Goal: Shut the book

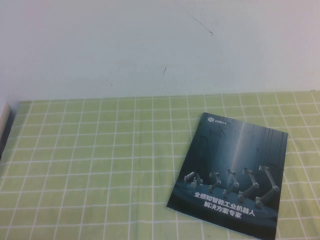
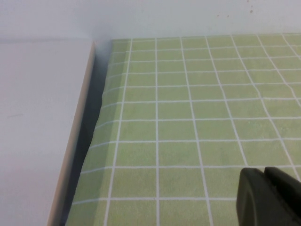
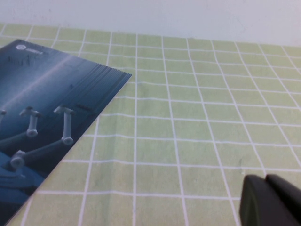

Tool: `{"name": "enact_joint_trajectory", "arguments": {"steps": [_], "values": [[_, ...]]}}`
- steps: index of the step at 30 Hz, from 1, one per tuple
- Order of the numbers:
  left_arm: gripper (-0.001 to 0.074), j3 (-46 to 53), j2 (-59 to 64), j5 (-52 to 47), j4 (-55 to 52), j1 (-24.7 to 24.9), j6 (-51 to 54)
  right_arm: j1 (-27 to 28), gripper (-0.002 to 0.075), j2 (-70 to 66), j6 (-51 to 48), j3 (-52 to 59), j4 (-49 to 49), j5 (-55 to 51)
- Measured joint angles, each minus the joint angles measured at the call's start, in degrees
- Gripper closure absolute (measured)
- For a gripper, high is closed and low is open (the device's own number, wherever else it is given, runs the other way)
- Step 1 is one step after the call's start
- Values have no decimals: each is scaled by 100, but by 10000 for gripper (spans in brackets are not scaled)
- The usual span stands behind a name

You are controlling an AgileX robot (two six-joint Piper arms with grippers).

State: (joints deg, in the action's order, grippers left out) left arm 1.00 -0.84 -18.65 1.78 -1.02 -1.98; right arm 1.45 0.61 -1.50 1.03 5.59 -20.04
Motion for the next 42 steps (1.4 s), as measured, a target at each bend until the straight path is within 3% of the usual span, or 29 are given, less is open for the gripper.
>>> {"name": "enact_joint_trajectory", "arguments": {"steps": [42], "values": [[739,0,0,0,0,-164,0,0,729,10,0,0,0,0]]}}
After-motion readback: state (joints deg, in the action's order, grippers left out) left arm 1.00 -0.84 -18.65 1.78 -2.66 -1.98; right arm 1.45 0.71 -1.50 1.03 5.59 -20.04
